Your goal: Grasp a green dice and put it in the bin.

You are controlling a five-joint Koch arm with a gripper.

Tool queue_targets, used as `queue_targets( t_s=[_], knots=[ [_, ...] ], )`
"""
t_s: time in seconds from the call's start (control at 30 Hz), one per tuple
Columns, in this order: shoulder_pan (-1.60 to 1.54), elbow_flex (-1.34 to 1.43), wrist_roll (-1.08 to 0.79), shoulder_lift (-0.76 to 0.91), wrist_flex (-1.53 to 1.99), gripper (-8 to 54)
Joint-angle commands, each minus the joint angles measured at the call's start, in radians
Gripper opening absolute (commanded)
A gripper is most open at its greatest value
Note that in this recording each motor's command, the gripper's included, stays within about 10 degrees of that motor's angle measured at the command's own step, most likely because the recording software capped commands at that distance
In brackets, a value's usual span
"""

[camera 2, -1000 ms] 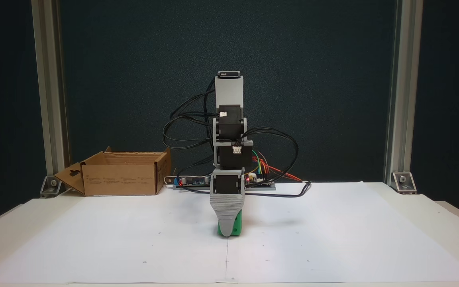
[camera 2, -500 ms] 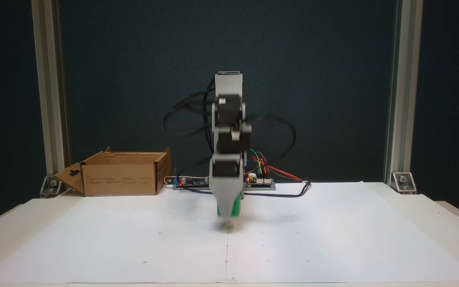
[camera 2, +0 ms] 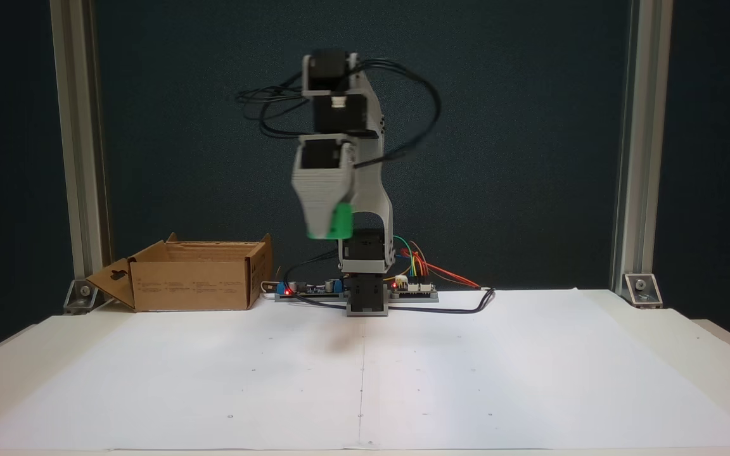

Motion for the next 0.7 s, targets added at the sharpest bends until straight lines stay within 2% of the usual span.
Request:
queue_targets(
  t_s=[0.0, 0.27, 0.4, 0.53, 0.67],
  knots=[
    [0.124, -0.034, -0.067, 0.049, 0.041, 12.0],
    [0.725, -0.118, -0.264, 0.061, -0.035, 11.9],
    [1.015, -0.129, -0.298, 0.057, -0.060, 12.0],
    [1.307, -0.140, -0.356, 0.025, -0.094, 11.9],
    [1.456, -0.140, -0.428, -0.051, -0.153, 11.9]
  ],
)
